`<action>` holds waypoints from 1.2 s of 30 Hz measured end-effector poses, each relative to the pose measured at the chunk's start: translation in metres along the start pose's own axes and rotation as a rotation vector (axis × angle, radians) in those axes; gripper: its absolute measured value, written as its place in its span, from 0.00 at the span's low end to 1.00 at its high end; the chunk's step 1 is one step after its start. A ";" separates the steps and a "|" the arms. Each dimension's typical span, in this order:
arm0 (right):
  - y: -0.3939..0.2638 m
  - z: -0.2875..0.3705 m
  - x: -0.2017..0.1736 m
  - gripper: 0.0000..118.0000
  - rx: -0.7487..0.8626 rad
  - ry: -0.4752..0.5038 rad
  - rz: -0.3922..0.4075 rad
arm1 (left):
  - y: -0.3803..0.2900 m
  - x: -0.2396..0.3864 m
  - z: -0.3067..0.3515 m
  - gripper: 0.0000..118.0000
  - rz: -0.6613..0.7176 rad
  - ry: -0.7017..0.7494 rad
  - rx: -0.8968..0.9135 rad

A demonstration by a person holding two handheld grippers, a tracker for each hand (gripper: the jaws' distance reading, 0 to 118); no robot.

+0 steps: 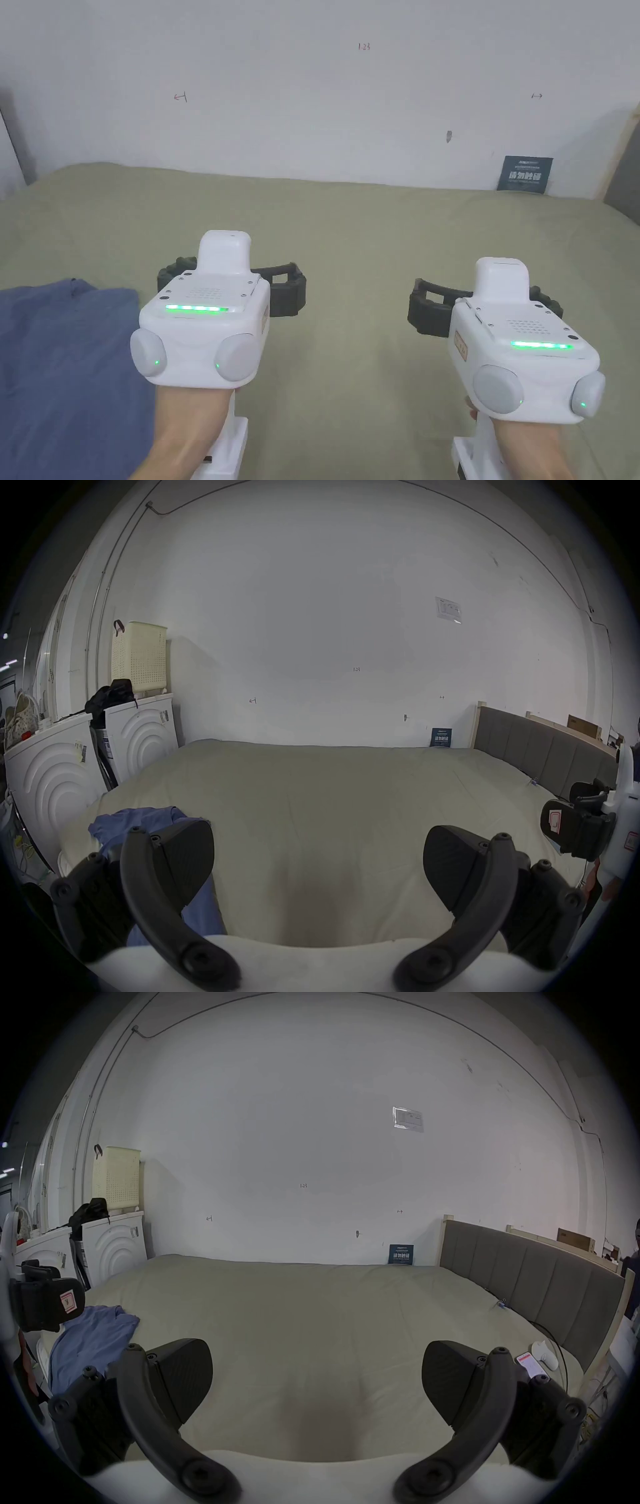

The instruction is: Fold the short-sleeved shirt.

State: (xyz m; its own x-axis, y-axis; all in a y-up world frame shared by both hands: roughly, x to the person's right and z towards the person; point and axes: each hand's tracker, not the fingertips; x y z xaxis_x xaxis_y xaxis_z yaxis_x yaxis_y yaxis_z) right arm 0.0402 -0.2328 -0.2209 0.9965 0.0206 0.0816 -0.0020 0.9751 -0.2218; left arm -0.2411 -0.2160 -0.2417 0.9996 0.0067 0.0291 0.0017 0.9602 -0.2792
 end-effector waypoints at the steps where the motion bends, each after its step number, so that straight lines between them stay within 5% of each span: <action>1: 0.000 0.000 0.000 1.00 0.001 0.000 0.000 | 0.000 0.000 0.000 1.00 -0.001 0.001 -0.002; 36: 0.001 0.001 -0.002 1.00 0.018 0.000 0.003 | 0.001 0.000 0.005 1.00 0.003 -0.003 0.011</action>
State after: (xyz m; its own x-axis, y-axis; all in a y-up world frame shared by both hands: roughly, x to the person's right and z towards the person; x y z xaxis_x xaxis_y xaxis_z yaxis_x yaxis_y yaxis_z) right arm 0.0385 -0.2321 -0.2202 0.9964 0.0236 0.0812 -0.0065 0.9788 -0.2046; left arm -0.2416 -0.2135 -0.2368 0.9995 0.0105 0.0306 -0.0019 0.9633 -0.2685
